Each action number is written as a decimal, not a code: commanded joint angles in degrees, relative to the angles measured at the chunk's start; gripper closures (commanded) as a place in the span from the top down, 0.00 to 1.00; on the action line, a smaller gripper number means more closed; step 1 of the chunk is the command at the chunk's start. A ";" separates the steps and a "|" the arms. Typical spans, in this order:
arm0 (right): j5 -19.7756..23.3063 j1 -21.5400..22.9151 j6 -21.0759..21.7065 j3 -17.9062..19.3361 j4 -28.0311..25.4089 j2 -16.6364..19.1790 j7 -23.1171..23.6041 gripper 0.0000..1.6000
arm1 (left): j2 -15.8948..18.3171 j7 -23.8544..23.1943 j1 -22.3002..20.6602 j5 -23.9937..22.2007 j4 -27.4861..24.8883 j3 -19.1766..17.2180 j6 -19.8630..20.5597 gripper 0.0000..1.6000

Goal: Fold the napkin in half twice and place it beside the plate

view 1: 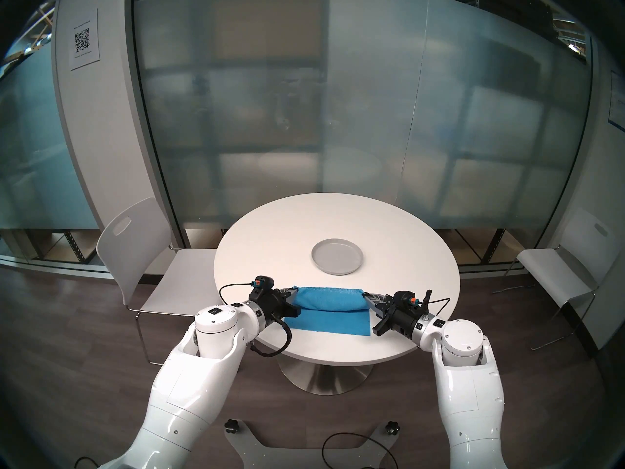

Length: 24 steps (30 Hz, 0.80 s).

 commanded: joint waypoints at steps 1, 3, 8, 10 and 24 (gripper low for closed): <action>0.20 0.00 -0.24 0.17 -1.41 -0.13 -0.14 0.00 | -0.44 0.25 -0.30 0.18 -0.87 0.25 -0.51 0.00; 0.12 -0.01 -0.29 0.18 -1.29 -0.16 -0.20 0.00 | -0.52 0.30 -0.27 0.23 -0.61 0.31 -0.64 0.00; -0.28 0.16 -0.99 0.12 -0.33 -0.06 -0.57 0.00 | -0.72 0.31 0.08 0.28 -0.19 0.50 -0.94 0.00; -0.39 0.29 -1.29 0.08 0.03 -0.01 -0.71 0.02 | -0.77 0.33 0.21 0.23 -0.17 0.53 -0.97 0.01; -1.10 0.22 -1.82 -0.23 0.86 0.44 -0.79 0.06 | -1.02 1.24 2.81 -0.29 -2.16 0.13 -1.20 0.10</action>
